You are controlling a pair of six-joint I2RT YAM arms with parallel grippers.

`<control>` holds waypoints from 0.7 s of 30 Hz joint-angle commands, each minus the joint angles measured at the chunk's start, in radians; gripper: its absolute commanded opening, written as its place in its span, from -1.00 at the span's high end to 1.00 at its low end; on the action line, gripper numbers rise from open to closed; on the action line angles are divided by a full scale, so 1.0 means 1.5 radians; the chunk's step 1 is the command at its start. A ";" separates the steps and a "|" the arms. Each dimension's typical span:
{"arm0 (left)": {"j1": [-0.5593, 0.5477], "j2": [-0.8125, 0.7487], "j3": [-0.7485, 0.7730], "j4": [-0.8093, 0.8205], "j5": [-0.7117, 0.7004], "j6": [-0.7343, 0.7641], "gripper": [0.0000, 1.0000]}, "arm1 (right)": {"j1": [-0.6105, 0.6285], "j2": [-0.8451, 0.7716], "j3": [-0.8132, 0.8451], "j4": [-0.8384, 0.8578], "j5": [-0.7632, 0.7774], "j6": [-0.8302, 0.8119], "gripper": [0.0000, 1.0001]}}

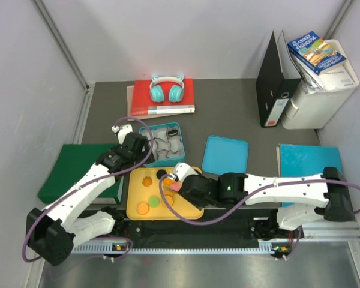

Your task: Pack the cookies

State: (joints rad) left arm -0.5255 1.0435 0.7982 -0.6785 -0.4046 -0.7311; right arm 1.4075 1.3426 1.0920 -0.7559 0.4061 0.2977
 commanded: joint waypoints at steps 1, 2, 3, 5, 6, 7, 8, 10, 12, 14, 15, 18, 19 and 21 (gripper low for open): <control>0.002 -0.004 0.005 0.020 0.002 -0.002 -0.97 | 0.053 0.019 0.018 0.011 -0.004 0.034 -0.01; 0.002 -0.006 0.004 0.020 0.002 -0.001 -0.97 | 0.058 0.028 0.022 0.010 -0.004 0.034 -0.01; 0.003 -0.006 0.005 0.020 0.002 -0.001 -0.96 | 0.063 0.032 0.028 0.008 -0.004 0.036 -0.01; 0.003 -0.009 0.002 0.019 0.004 -0.001 -0.96 | 0.078 0.042 0.044 0.001 -0.006 0.038 -0.01; 0.003 -0.010 0.002 0.019 0.006 -0.002 -0.97 | 0.082 0.047 0.049 -0.002 -0.005 0.039 -0.02; 0.003 -0.011 0.000 0.018 0.007 -0.002 -0.97 | 0.088 0.050 0.060 -0.005 -0.005 0.041 -0.02; 0.003 -0.014 0.000 0.017 0.010 -0.003 -0.97 | 0.099 0.053 0.066 -0.015 0.000 0.042 -0.01; 0.003 -0.020 -0.005 0.014 0.011 -0.003 -0.97 | 0.110 0.062 0.077 -0.027 0.011 0.046 -0.02; 0.003 -0.029 -0.011 0.014 0.013 -0.003 -0.96 | 0.122 0.069 0.080 -0.036 0.016 0.057 -0.03; 0.002 -0.039 -0.019 0.014 0.017 -0.006 -0.97 | 0.130 0.072 0.083 -0.042 0.022 0.065 -0.03; 0.002 -0.041 -0.024 0.013 0.018 -0.007 -0.97 | 0.139 0.075 0.083 -0.042 0.022 0.071 -0.04; 0.002 -0.050 -0.031 0.015 0.023 -0.011 -0.96 | 0.154 0.085 0.082 -0.048 0.022 0.083 -0.04; 0.003 -0.050 -0.032 0.015 0.024 -0.013 -0.96 | 0.156 0.095 0.082 -0.053 0.024 0.086 -0.04; 0.002 -0.051 -0.034 0.015 0.026 -0.013 -0.97 | 0.165 0.104 0.086 -0.067 0.030 0.096 -0.04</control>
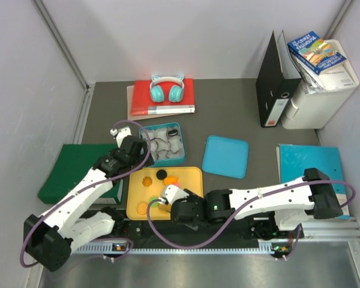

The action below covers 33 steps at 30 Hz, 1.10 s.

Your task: Pack the cookies

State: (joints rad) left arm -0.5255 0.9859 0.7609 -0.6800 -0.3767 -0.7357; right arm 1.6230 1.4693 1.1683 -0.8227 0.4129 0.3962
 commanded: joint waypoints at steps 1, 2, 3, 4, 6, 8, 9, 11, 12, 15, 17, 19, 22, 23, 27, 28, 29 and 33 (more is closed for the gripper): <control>0.003 -0.011 -0.010 0.017 0.008 -0.010 -0.97 | 0.026 0.027 0.038 -0.025 0.030 0.033 -0.04; 0.002 -0.012 -0.009 0.017 0.007 -0.009 -0.97 | 0.029 0.029 0.040 -0.028 0.032 0.034 -0.04; 0.002 -0.012 -0.010 0.018 0.007 -0.009 -0.97 | 0.032 0.031 0.041 -0.029 0.036 0.040 -0.04; 0.002 -0.010 -0.010 0.020 0.006 -0.009 -0.97 | 0.036 0.033 0.041 -0.029 0.037 0.043 -0.04; 0.002 -0.010 -0.012 0.023 0.006 -0.009 -0.97 | 0.036 0.038 0.036 -0.027 0.037 0.050 -0.04; 0.002 -0.008 -0.013 0.025 0.010 -0.008 -0.97 | 0.037 0.049 0.034 -0.030 0.041 0.054 -0.04; 0.003 -0.006 -0.014 0.026 0.011 -0.009 -0.97 | 0.037 0.054 0.037 -0.033 0.045 0.057 -0.03; 0.002 -0.005 -0.016 0.027 0.012 -0.010 -0.96 | 0.037 0.068 0.038 -0.042 0.056 0.062 -0.01; 0.003 -0.003 -0.015 0.029 0.012 -0.010 -0.97 | 0.036 0.071 0.040 -0.045 0.069 0.063 -0.01; 0.002 -0.004 -0.015 0.028 0.011 -0.010 -0.97 | 0.035 0.085 0.047 -0.057 0.099 0.064 0.02; 0.002 -0.004 -0.015 0.028 0.010 -0.008 -0.96 | 0.032 0.092 0.053 -0.067 0.108 0.062 0.03; 0.003 -0.004 -0.015 0.028 0.009 -0.008 -0.97 | 0.026 0.097 0.057 -0.070 0.115 0.062 0.04; 0.002 -0.002 -0.013 0.028 0.007 -0.007 -0.97 | 0.016 0.089 0.056 -0.074 0.128 0.065 0.06; 0.003 -0.002 -0.013 0.028 0.006 -0.008 -0.97 | 0.013 0.086 0.056 -0.076 0.132 0.066 0.06; 0.002 0.002 -0.011 0.028 0.006 -0.007 -0.97 | -0.002 0.059 0.057 -0.088 0.158 0.062 0.07; 0.003 0.002 -0.011 0.028 0.005 -0.007 -0.97 | -0.001 0.047 0.059 -0.087 0.160 0.059 0.07; 0.002 0.002 -0.009 0.028 0.005 -0.007 -0.97 | -0.001 0.040 0.060 -0.088 0.160 0.055 0.07; 0.003 0.004 -0.006 0.027 0.004 -0.006 -0.97 | -0.002 0.016 0.078 -0.111 0.156 0.054 0.04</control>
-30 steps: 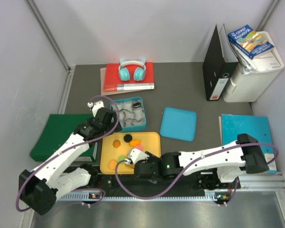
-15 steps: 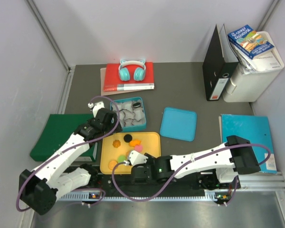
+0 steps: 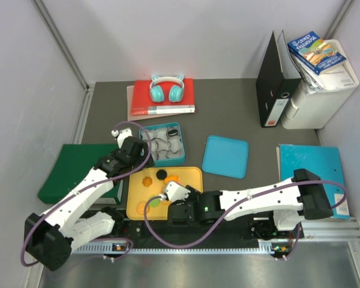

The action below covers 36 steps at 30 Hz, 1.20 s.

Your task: Pack the cookies

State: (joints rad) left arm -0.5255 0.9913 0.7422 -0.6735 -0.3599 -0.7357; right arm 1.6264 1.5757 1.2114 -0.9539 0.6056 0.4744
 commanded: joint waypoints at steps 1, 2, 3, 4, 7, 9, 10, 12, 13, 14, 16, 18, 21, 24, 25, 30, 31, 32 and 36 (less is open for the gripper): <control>0.002 0.002 0.006 0.024 -0.008 -0.007 -0.97 | -0.004 -0.060 0.049 -0.028 0.022 0.003 0.03; 0.003 0.002 0.006 0.024 -0.008 -0.006 -0.97 | -0.003 -0.071 0.049 -0.028 0.016 0.003 0.01; 0.003 0.004 0.006 0.024 -0.007 -0.007 -0.96 | -0.003 -0.077 0.048 -0.029 -0.001 0.004 0.00; 0.003 0.004 0.006 0.024 -0.005 -0.008 -0.96 | 0.000 -0.080 0.048 -0.030 -0.006 0.003 -0.01; 0.002 0.007 0.005 0.024 -0.003 -0.008 -0.97 | 0.022 -0.086 0.054 -0.028 -0.013 0.002 -0.03; 0.003 0.006 0.004 0.025 -0.002 -0.007 -0.97 | 0.038 -0.077 0.067 -0.032 -0.013 0.000 -0.03; 0.002 0.007 0.004 0.025 -0.002 -0.007 -0.96 | 0.042 -0.072 0.071 -0.034 -0.010 0.000 -0.03; 0.002 0.006 0.006 0.025 0.001 -0.008 -0.97 | 0.050 -0.065 0.083 -0.042 -0.006 -0.001 -0.03; 0.002 0.007 0.006 0.024 0.002 -0.009 -0.97 | 0.051 -0.058 0.087 -0.043 -0.006 -0.002 -0.03; 0.002 0.005 0.008 0.024 0.003 -0.008 -0.97 | 0.056 -0.054 0.093 -0.042 -0.006 -0.006 -0.03; 0.003 0.005 0.007 0.020 0.004 -0.007 -0.96 | 0.061 -0.047 0.098 -0.037 -0.006 -0.012 -0.03; 0.002 0.003 0.007 0.017 0.003 -0.007 -0.97 | 0.063 -0.040 0.103 -0.030 -0.011 -0.022 -0.03; 0.002 0.003 0.005 0.015 0.004 -0.008 -0.97 | 0.062 -0.022 0.106 -0.021 -0.016 -0.036 -0.03; 0.002 0.000 0.003 0.016 0.005 -0.009 -0.96 | 0.062 0.002 0.110 -0.011 -0.018 -0.047 -0.03; 0.002 -0.001 0.003 0.015 0.005 -0.010 -0.97 | 0.063 0.007 0.111 -0.007 -0.019 -0.049 -0.03; 0.003 -0.006 0.004 0.011 0.002 -0.008 -0.97 | 0.063 0.027 0.115 0.015 -0.035 -0.063 -0.03; 0.003 -0.006 0.003 0.010 0.002 -0.009 -0.97 | 0.062 0.029 0.116 0.017 -0.036 -0.064 -0.03; 0.002 -0.008 0.003 0.012 0.001 -0.009 -0.97 | 0.062 0.031 0.116 0.022 -0.039 -0.065 -0.03; 0.002 -0.007 0.000 0.013 0.002 -0.010 -0.97 | 0.062 0.045 0.115 0.028 -0.043 -0.067 -0.03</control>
State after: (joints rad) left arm -0.5255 0.9977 0.7422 -0.6735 -0.3561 -0.7361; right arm 1.7077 1.6257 1.3285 -0.9588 0.5480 0.3882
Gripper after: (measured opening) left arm 0.983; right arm 0.515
